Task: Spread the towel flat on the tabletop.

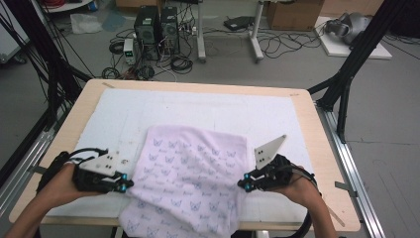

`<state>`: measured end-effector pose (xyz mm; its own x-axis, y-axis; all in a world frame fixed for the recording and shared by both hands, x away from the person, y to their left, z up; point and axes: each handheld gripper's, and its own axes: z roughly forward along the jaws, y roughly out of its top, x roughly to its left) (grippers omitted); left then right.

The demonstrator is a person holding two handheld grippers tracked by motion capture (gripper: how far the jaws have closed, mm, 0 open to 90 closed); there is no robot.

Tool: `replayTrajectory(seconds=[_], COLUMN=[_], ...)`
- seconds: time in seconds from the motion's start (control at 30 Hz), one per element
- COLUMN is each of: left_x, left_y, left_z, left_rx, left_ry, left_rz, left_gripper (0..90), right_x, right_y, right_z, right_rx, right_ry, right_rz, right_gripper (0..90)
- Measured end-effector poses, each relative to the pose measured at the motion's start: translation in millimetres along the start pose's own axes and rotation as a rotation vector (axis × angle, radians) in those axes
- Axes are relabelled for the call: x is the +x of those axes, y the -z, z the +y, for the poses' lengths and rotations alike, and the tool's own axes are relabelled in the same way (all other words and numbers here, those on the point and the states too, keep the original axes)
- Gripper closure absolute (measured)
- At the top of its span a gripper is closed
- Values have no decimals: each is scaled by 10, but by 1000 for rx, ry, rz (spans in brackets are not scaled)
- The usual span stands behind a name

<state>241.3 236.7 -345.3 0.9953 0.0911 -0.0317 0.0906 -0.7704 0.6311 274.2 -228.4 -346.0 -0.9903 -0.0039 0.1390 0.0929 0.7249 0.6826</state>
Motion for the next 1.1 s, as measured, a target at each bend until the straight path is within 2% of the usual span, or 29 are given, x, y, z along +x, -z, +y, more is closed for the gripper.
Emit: replayTrajectory(seconds=[0.03,0.07,0.1,0.13,0.17,0.23,0.3,0.33,0.37,0.4,0.43,0.47,0.57,0.7,0.9,0.93,0.97,1.03,1.1], left_x=[-52,-100,-115,-93,-59,27,138,189,243,302,354,411,581,733,860,867,875,891,894], left_y=[10,11,13,15,14,9,-34,-71,-121,-178,-246,-317,-519,-701,-818,-846,-854,-852,-841], left_z=[-22,-43,-57,-65,-68,-56,-23,-5,16,35,50,56,43,-2,-55,-62,-65,-70,-71], left_rx=[3,-9,-22,-29,-36,-42,-45,-49,-40,-25,-16,0,35,87,160,175,167,159,157], left_ry=[-14,-22,-31,-26,9,0,22,18,28,29,28,26,44,77,137,139,145,174,183], left_rz=[-45,-63,-51,-27,-13,60,94,125,139,143,151,161,155,143,139,136,132,130,114], left_gripper=[882,879,868,800,682,631,578,551,542,540,540,533,514,526,607,621,635,682,779], right_x=[40,82,109,113,102,58,-2,-41,-88,-189,-189,-230,-363,-484,-616,-633,-643,-656,-680], right_y=[-27,-63,-100,-130,-157,-191,-225,-234,-248,-292,-292,-323,-441,-580,-695,-694,-694,-697,-703], right_z=[-9,-17,-26,-38,-56,-64,-48,-38,-29,-26,-26,-30,-63,-105,-116,-110,-104,-94,-84], right_rx=[2,21,40,55,50,69,79,91,108,150,150,174,259,329,399,400,400,404,411], right_ry=[9,18,39,35,18,-9,-30,-49,-68,-109,-109,-121,-146,-148,-158,-161,-159,-179,-191], right_rz=[55,100,113,116,108,62,-9,-53,-105,-185,-185,-216,-286,-289,-274,-264,-261,-228,-224], right_gripper=[886,882,871,806,674,661,598,592,592,592,592,592,591,585,613,637,679,831,872])
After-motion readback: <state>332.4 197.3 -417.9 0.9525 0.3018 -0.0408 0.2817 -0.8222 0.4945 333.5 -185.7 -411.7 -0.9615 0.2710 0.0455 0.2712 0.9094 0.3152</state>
